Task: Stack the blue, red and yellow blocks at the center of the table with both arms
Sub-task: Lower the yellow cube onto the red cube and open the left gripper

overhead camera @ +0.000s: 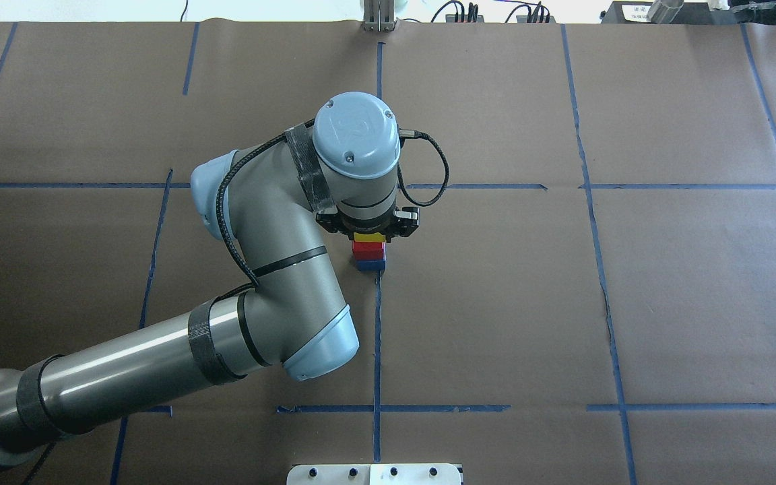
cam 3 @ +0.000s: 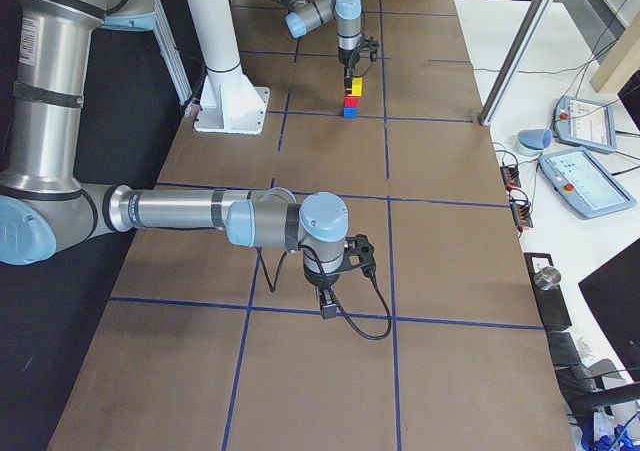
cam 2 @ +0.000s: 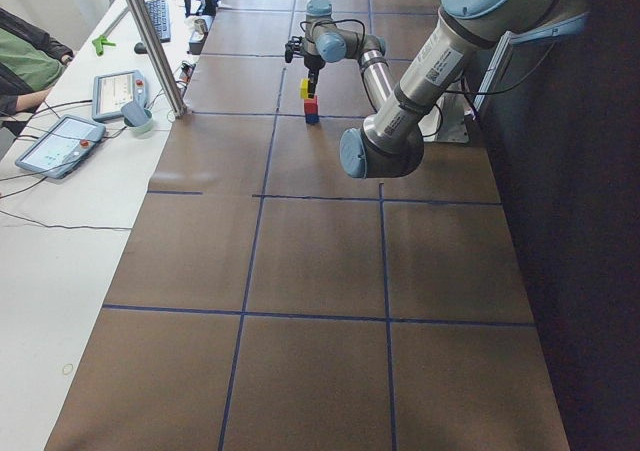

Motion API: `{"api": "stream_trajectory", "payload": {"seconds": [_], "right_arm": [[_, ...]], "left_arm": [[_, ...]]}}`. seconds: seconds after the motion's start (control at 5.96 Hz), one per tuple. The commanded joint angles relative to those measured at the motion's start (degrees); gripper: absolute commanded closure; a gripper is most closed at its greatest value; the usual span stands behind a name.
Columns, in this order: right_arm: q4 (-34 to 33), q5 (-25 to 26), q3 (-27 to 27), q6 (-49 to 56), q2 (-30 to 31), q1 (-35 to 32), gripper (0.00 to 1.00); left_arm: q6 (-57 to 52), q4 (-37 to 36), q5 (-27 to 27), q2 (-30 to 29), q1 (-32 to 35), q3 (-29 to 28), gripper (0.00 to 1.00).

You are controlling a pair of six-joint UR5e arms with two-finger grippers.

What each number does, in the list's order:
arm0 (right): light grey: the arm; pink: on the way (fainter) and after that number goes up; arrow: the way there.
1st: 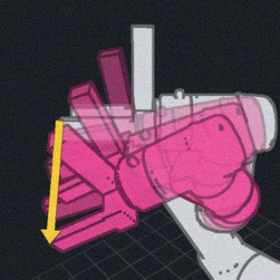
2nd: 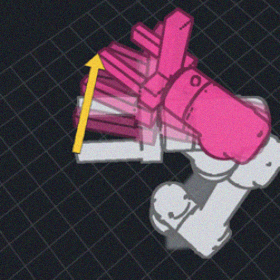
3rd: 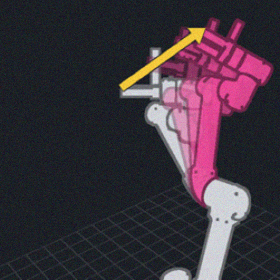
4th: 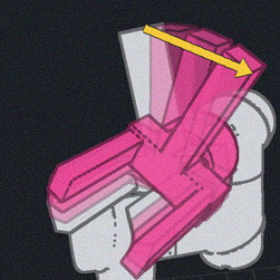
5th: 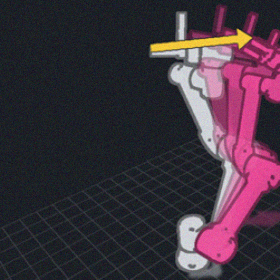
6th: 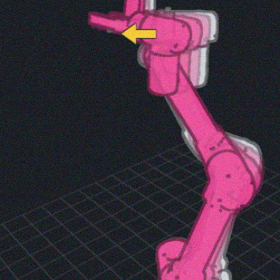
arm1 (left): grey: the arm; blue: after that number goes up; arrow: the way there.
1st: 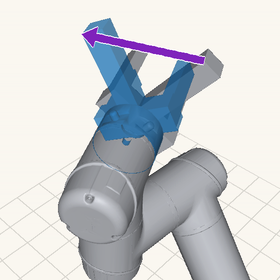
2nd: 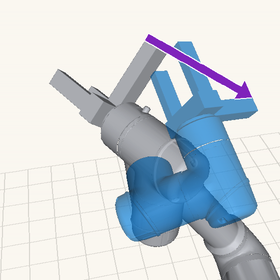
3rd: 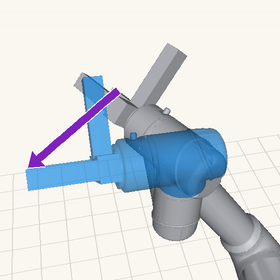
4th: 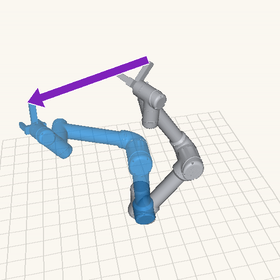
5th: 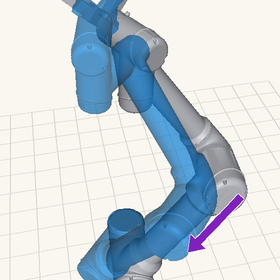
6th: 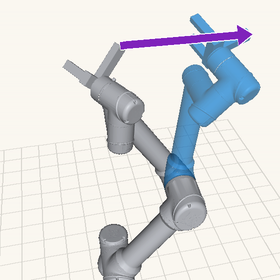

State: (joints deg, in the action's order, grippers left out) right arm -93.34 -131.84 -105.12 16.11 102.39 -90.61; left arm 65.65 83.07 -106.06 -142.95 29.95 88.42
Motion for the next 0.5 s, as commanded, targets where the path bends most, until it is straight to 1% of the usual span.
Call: {"api": "stream_trajectory", "payload": {"seconds": [0.0,0.17,0.34], "right_arm": [[0.00,0.00,0.00,0.07,0.00,0.00,0.00],[0.00,0.00,0.00,-0.02,0.00,0.00,0.00],[0.00,0.00,0.00,-0.02,0.00,0.00,0.00]], "left_arm": [[0.09,-0.10,-0.11,-0.05,-0.16,-0.53,0.98],[0.09,-0.10,-0.28,0.21,-0.07,-0.09,0.98],[0.52,-0.18,-0.54,0.39,0.02,0.34,0.95]]}}
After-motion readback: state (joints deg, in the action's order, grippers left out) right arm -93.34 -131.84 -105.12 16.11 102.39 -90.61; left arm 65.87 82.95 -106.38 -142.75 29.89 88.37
